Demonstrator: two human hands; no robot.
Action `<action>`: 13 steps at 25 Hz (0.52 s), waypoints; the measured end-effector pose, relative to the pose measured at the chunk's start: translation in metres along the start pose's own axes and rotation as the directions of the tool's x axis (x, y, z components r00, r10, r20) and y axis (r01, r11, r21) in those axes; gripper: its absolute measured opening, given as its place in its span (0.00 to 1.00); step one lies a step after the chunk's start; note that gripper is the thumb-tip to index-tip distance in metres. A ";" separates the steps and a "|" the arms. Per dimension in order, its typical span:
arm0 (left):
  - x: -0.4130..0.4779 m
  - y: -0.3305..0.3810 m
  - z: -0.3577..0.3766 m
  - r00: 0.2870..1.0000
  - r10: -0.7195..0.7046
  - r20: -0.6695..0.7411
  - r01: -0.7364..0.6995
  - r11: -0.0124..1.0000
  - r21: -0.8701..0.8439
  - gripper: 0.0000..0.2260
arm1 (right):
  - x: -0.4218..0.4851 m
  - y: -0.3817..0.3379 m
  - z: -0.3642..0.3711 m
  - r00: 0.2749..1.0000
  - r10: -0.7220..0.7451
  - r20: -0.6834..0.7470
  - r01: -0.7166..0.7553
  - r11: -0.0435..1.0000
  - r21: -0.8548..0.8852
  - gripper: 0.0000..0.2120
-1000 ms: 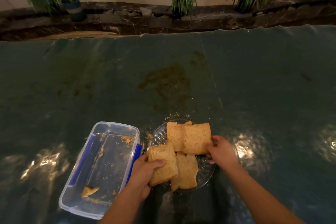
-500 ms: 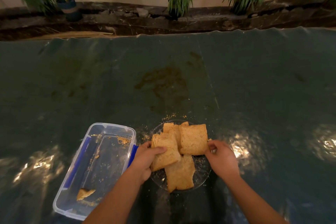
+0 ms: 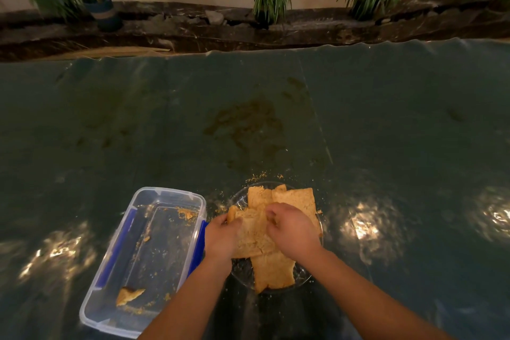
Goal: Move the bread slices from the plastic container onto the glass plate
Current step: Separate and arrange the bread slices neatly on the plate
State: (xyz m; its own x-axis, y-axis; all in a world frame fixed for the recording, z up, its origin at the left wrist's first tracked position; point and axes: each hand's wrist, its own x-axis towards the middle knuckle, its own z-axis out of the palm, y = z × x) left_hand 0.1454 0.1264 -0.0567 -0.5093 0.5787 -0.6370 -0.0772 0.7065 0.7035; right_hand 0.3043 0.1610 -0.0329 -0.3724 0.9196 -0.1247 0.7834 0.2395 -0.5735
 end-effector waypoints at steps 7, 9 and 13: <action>-0.004 0.004 -0.002 0.997 0.064 -0.048 -0.057 0.989 0.140 0.15 | 0.007 -0.007 0.017 0.991 -0.011 0.134 0.042 0.973 -0.227 0.11; -0.008 0.002 -0.003 0.974 0.223 -0.039 -0.198 0.921 0.335 0.09 | 0.005 -0.002 0.018 0.993 -0.017 0.114 0.041 0.976 -0.212 0.12; -0.017 -0.004 -0.007 0.927 0.375 -0.011 -0.316 0.796 0.516 0.04 | 0.007 -0.001 0.021 0.997 -0.002 0.073 0.020 0.968 -0.249 0.10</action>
State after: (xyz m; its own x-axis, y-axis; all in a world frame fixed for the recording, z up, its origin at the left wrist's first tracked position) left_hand 0.1485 0.1114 -0.0469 -0.5107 0.7967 -0.3232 0.5415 0.5900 0.5989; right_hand 0.2901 0.1609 -0.0497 -0.4094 0.8940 -0.1820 0.8749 0.3281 -0.3564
